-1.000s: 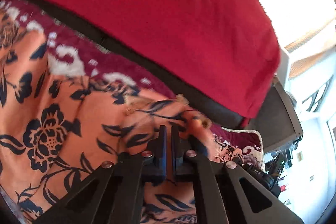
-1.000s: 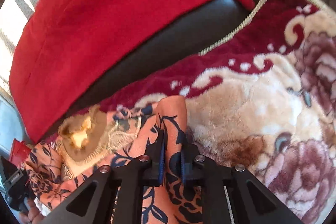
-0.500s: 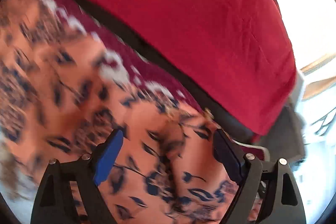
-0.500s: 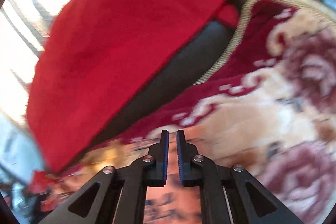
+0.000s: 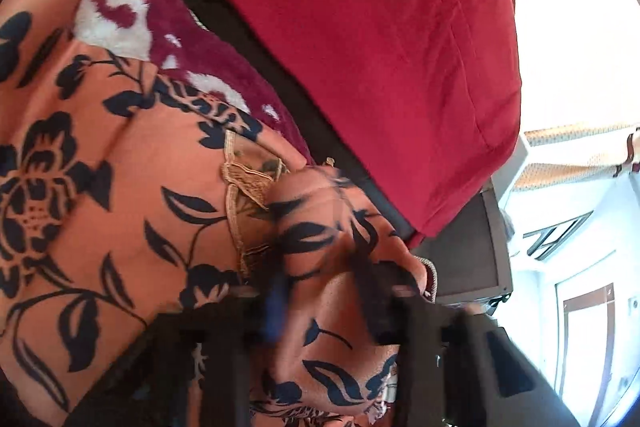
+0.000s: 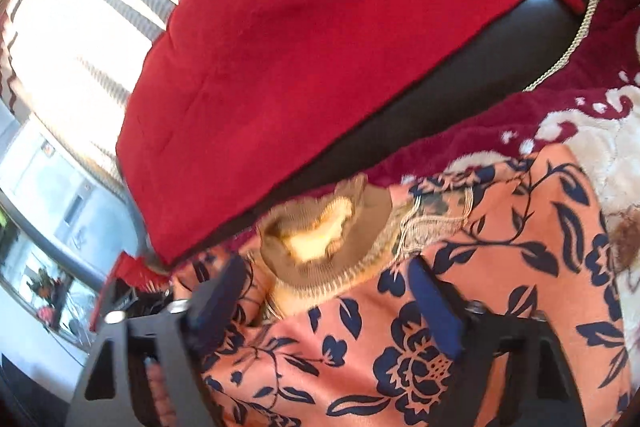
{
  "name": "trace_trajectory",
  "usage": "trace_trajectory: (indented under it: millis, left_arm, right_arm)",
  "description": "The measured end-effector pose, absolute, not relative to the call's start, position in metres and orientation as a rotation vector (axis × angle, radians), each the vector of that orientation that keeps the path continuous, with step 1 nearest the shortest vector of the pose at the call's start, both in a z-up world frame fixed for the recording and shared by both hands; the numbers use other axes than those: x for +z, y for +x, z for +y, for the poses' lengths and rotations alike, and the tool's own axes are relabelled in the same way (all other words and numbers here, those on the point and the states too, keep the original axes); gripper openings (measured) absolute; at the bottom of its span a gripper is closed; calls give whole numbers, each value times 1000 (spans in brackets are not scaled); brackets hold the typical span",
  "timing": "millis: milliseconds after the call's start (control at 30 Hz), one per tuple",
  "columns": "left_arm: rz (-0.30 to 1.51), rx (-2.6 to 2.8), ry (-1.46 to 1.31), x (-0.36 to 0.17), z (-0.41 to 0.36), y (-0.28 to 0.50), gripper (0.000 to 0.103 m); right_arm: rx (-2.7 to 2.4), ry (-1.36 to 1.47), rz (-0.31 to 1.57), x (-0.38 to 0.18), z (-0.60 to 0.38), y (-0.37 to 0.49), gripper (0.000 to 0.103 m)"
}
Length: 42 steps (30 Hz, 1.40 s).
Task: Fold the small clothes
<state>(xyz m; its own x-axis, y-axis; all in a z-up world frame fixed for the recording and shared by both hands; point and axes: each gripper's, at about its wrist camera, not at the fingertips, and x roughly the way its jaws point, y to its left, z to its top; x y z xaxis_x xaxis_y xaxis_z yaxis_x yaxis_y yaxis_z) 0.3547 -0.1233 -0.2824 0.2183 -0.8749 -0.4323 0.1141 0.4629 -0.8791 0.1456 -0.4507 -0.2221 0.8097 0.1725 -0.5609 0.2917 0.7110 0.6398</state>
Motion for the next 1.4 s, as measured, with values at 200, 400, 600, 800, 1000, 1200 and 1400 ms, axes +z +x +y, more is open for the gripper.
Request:
trace_trajectory:
  millis: [200,400,600,800,1000,1200,1400]
  left_arm:
    - [991,-789,-747,-240,-118,337,3]
    - [824,-734,-683,-193,-65,317,3]
    - [903,-649,-608,-208,-13,320,3]
    - [1003,-629,-639,-224,20,331,6]
    - [1044,-503,-624,-227,58,339,45]
    - [920,-179,-761,-229,153,339,57]
    - [901,-34,-921,-257,198,337,60]
  right_arm:
    - [-157,746,795,-259,-452,162,63]
    - [-219,706,826,-264,-451,164,62]
    - [-287,672,809,-251,-444,160,62]
    - [-155,571,702,-215,-404,163,64]
    - [-6,442,781,-218,-350,182,64]
    - [-47,377,928,-250,-341,197,63]
    - [146,424,772,-218,-322,182,64]
